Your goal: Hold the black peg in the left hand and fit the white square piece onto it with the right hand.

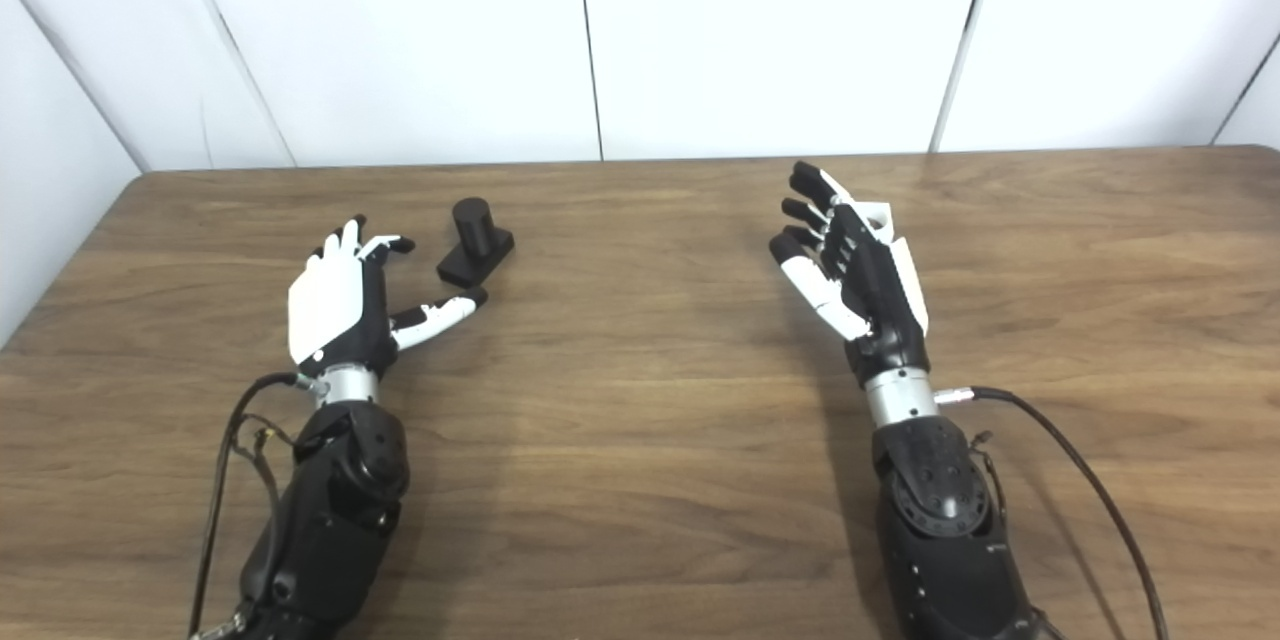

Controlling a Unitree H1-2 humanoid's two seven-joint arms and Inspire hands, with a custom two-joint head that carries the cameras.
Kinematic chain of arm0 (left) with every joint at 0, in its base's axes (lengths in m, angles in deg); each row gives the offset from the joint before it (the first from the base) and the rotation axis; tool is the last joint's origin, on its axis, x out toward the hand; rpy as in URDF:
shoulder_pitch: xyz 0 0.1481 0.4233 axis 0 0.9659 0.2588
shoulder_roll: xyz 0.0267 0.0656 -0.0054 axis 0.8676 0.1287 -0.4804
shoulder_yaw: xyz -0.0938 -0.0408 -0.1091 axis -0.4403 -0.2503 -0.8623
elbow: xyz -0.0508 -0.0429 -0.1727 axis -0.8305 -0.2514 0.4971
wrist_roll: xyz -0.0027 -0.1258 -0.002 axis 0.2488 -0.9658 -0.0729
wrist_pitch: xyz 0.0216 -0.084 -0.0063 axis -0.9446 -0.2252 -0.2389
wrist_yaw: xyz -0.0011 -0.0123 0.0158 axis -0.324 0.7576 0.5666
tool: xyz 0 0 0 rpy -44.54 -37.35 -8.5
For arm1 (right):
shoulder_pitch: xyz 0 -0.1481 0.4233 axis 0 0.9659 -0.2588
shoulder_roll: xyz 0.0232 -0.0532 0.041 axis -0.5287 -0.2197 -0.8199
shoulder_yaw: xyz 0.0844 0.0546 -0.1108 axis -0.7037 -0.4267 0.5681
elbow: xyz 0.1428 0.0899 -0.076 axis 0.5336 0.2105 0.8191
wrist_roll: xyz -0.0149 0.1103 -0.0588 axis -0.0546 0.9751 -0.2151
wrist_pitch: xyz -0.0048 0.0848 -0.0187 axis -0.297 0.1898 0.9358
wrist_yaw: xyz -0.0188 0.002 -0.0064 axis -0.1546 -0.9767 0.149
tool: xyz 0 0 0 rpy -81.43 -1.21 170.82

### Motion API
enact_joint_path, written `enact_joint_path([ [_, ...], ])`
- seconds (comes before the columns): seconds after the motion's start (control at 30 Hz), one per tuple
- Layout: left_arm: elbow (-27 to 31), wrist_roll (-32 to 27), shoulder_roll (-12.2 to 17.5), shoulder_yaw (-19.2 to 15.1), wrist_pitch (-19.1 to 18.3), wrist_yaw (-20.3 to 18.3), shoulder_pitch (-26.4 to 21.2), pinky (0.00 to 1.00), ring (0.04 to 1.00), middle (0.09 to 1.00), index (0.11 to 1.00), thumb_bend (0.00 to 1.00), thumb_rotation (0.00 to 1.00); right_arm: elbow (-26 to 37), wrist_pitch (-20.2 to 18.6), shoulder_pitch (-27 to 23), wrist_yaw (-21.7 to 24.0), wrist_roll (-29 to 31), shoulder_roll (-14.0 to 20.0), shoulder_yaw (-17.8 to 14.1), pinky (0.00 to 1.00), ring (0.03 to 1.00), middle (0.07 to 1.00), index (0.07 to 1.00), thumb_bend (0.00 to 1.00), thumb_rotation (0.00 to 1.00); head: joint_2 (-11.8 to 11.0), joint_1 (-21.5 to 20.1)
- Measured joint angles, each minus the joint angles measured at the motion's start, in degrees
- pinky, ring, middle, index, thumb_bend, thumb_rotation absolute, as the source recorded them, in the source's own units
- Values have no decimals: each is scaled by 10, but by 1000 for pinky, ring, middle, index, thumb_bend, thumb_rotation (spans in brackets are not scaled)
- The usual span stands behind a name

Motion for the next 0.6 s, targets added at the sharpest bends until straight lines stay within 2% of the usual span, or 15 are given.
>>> enact_joint_path([
  [0.23,-61,9,2,16,1,64,-21,1000,1000,1000,757,946,545,0,0,0,-1,-1,0,-1,784,844,882,877,636,620,-1,-4],
  [0.33,-84,5,4,17,4,78,-34,1000,1000,1000,734,925,534,0,0,0,-1,-1,0,-1,787,846,885,878,623,609,-1,-4],
  [0.6,-124,-21,4,16,38,120,-57,1000,1000,1000,676,886,494,2,0,1,-2,-1,0,-2,791,846,888,877,623,611,1,-6],
])
